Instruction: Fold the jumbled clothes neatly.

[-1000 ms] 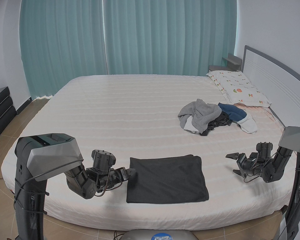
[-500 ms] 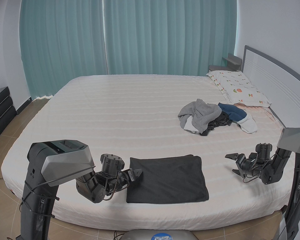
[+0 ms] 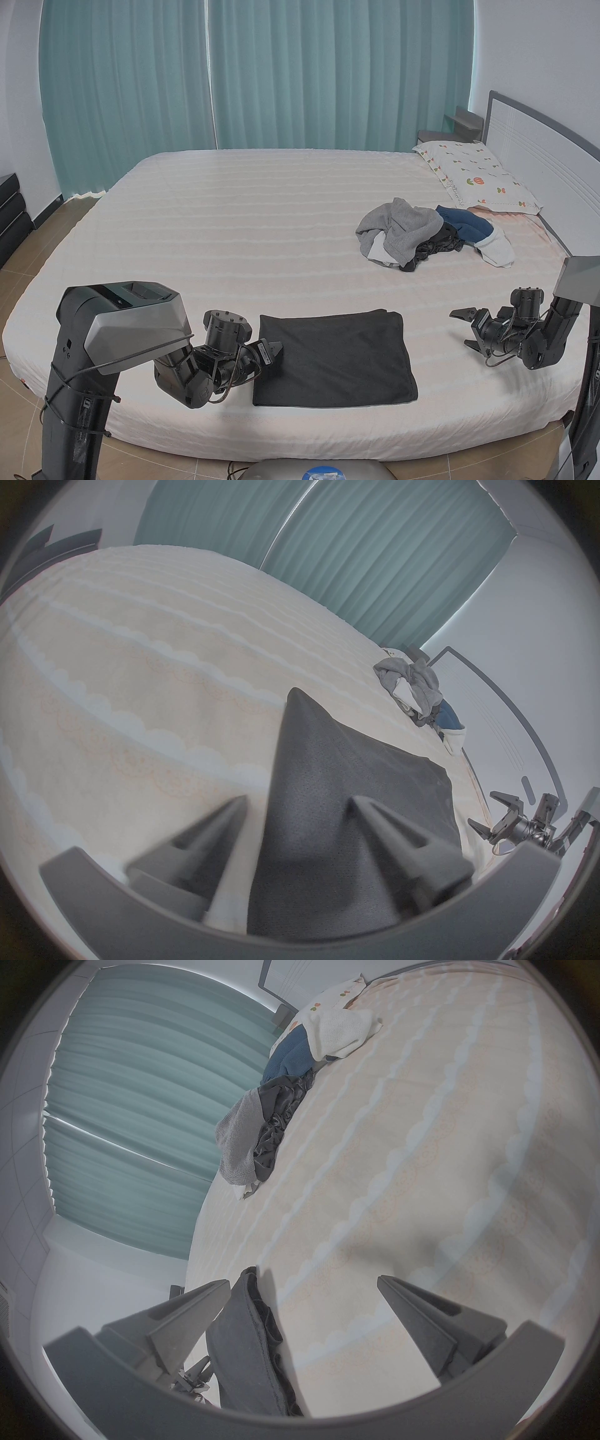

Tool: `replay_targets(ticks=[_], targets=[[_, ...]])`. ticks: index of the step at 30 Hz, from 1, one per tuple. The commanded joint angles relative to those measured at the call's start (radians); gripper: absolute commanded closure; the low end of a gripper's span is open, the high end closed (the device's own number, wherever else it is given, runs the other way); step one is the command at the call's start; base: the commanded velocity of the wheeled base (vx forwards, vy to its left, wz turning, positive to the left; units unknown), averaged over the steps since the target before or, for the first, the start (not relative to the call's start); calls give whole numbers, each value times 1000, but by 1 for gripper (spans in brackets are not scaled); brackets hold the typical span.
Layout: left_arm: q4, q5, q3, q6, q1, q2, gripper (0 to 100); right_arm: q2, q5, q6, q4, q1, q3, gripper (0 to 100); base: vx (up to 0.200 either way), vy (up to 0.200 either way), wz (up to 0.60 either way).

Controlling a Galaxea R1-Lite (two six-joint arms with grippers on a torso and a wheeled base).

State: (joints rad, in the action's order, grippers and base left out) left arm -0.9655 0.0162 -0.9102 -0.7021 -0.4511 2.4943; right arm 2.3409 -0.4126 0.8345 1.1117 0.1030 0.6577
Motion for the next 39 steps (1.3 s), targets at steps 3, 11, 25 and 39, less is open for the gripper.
replay_targets(ticks=[3, 11, 25, 39], targets=[[-1, 1, -3, -5, 0, -2, 100, 2, 0, 0, 0, 0, 0, 0, 0, 0, 0], [-1, 13, 7, -11, 0, -3, 100, 2, -2, 0, 0, 0, -1, 0, 0, 0, 0], [-2, 15, 33, -11, 2, -28, 100, 0, -2, -2, 0, 0, -1, 0, 0, 0, 0], [1, 15, 34, -13, 2, -21, 100, 2, 0, -3, 2, 0, -1, 0, 0, 71, 0]])
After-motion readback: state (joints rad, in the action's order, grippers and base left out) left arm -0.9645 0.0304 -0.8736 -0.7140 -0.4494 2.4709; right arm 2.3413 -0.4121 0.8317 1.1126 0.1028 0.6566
